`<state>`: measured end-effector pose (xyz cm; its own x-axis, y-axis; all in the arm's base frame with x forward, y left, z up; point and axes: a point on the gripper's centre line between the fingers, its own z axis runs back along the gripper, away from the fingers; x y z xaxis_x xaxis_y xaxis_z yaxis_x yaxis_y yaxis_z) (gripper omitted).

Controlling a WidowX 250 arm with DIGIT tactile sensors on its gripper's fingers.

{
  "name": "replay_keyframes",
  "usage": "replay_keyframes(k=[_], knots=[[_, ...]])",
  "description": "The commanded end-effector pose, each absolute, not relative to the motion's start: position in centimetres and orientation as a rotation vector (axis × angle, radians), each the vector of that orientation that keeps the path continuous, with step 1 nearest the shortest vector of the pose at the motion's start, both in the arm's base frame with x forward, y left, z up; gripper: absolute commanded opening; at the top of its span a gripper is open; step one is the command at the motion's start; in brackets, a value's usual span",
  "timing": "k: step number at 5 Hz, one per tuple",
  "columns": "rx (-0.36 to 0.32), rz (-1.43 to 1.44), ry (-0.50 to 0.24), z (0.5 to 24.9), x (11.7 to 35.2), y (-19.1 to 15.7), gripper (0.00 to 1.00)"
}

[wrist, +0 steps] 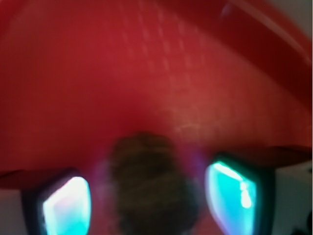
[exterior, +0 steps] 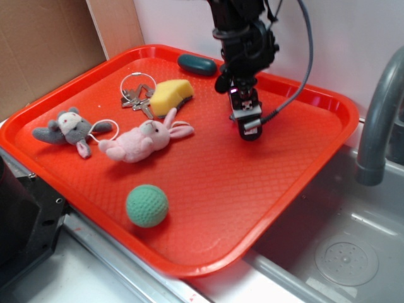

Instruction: Grab the rock.

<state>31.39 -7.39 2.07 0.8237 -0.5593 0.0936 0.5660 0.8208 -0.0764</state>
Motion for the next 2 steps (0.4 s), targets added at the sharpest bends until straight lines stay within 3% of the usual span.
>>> replay_keyframes(k=[1, 2], knots=[[-0.066, -0.581, -0.117, 1.3, 29.5, -10.4, 0.0], [-0.028, -0.512, -0.16, 5.2, 30.3, -8.4, 0.0]])
